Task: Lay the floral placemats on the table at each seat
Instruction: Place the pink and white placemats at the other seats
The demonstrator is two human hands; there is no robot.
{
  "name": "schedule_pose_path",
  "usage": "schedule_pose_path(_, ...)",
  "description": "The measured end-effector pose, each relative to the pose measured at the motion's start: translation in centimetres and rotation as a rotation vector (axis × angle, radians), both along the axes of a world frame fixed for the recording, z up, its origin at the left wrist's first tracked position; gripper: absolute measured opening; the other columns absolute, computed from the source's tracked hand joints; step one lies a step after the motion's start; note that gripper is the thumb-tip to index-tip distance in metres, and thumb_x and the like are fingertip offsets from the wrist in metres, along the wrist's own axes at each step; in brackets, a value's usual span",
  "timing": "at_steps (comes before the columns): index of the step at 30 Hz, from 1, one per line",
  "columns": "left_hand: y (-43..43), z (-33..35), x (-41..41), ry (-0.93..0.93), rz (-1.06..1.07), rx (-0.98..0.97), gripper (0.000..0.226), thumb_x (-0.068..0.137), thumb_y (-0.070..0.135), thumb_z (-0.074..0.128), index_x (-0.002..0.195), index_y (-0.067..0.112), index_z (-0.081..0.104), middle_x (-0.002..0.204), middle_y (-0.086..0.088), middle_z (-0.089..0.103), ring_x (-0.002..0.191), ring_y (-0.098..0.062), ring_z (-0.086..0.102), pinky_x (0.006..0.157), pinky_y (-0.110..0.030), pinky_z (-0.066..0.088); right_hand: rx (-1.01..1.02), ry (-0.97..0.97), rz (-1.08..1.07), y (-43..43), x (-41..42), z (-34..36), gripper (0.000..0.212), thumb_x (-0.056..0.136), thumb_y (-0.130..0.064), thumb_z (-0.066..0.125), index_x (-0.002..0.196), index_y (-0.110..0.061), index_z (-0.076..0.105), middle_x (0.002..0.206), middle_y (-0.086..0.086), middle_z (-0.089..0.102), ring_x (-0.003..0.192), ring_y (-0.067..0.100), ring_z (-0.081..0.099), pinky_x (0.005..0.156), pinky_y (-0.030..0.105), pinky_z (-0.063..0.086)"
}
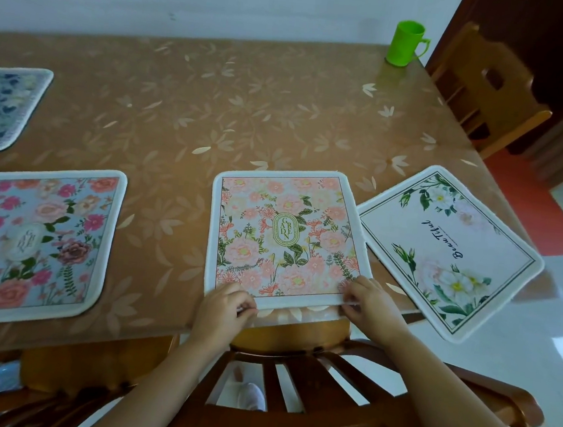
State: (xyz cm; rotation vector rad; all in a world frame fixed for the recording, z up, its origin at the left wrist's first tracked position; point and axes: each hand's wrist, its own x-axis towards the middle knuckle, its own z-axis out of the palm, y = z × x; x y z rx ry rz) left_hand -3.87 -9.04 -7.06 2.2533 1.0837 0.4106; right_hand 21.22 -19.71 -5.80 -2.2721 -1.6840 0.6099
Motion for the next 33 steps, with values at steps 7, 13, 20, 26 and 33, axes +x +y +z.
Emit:
schedule_pose_path(7, -0.2, 0.1, 0.1, -0.011, 0.012, 0.031, 0.011, 0.066, 0.004, 0.078, 0.068, 0.007, 0.068, 0.073, -0.007, 0.064, 0.070, -0.020, 0.056, 0.059, -0.026, 0.039, 0.050, 0.031, -0.018, 0.1, -0.2, 0.0, 0.005, 0.080, -0.009, 0.063, 0.084, -0.007, 0.061, 0.093, 0.009, 0.059, 0.093, 0.026, 0.050, 0.078, 0.033, 0.044)
schedule_pose_path(13, -0.4, 0.1, 0.0, 0.000, 0.012, 0.067, 0.013, 0.064, 0.005, 0.080, 0.068, 0.006, 0.067, 0.073, -0.008, 0.064, 0.069, -0.022, 0.057, 0.058, -0.032, 0.044, 0.053, 0.068, -0.066, 0.2, 0.1, 0.1, 0.005, 0.077, -0.008, 0.066, 0.081, -0.008, 0.063, 0.092, 0.008, 0.059, 0.091, 0.023, 0.050, 0.079, 0.035, 0.047)
schedule_pose_path(20, -0.3, 0.0, 0.1, -0.001, 0.010, 0.067, 0.014, 0.064, 0.006, 0.080, 0.068, 0.005, 0.067, 0.072, -0.008, 0.063, 0.068, -0.024, 0.057, 0.059, -0.032, 0.045, 0.045, 0.023, -0.058, 0.2, -0.1, 0.1, 0.007, 0.078, -0.008, 0.064, 0.085, -0.007, 0.063, 0.095, 0.010, 0.059, 0.094, 0.026, 0.050, 0.082, 0.038, 0.047)
schedule_pose_path(26, 0.1, 0.8, 0.0, 0.030, -0.065, 0.134, 0.018, 0.067, 0.011, 0.080, 0.078, 0.005, 0.067, 0.079, -0.009, 0.063, 0.074, -0.024, 0.058, 0.064, -0.031, 0.045, 0.075, 0.030, -0.074, 0.2, -0.1, 0.9, 0.011, 0.081, -0.012, 0.063, 0.091, -0.008, 0.062, 0.097, 0.008, 0.059, 0.097, 0.024, 0.051, 0.081, 0.034, 0.046)
schedule_pose_path(33, 1.3, 4.2, 4.9, -0.040, -0.234, 0.302, 0.022, 0.068, 0.015, 0.079, 0.084, 0.007, 0.066, 0.081, -0.006, 0.063, 0.077, -0.024, 0.059, 0.068, -0.034, 0.046, 0.304, 0.008, -0.180, 1.3, 1.8, 4.8, 0.016, 0.078, -0.011, 0.067, 0.093, -0.005, 0.065, 0.092, 0.011, 0.061, 0.088, 0.026, 0.056, 0.076, 0.034, 0.046)
